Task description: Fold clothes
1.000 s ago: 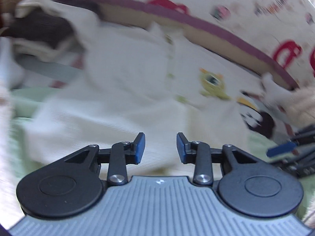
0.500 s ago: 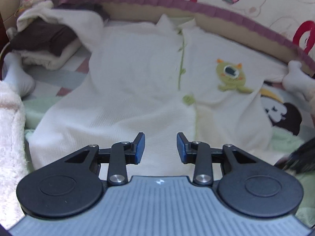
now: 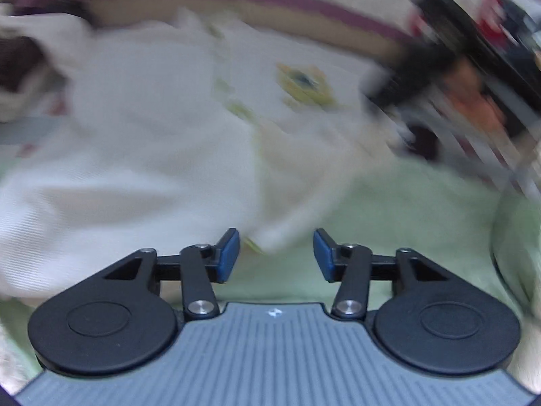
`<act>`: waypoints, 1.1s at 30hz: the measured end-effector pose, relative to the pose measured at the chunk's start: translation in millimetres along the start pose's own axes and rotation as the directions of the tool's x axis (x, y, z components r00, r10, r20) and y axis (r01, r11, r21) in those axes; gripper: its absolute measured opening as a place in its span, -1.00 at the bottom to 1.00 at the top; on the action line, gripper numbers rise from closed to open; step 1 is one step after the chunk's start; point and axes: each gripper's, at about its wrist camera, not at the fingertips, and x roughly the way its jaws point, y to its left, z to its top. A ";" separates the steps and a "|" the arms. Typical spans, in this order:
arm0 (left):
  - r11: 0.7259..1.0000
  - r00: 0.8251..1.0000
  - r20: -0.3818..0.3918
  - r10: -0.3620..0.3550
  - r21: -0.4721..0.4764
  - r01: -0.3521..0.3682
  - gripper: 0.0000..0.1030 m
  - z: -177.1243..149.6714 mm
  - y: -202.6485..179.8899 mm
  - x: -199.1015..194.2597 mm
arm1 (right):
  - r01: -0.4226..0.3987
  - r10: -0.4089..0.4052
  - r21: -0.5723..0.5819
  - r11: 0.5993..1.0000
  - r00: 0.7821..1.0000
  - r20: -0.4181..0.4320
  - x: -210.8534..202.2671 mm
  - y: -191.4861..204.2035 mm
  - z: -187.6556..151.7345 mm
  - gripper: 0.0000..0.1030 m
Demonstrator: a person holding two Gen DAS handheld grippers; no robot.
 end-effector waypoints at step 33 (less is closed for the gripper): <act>0.988 0.982 -0.187 -0.028 0.145 0.056 -0.76 -20.4 -29.0 -26.8 | -0.147 -0.049 -0.494 0.857 0.931 -0.361 -34.7 84.5 -148.5 -0.78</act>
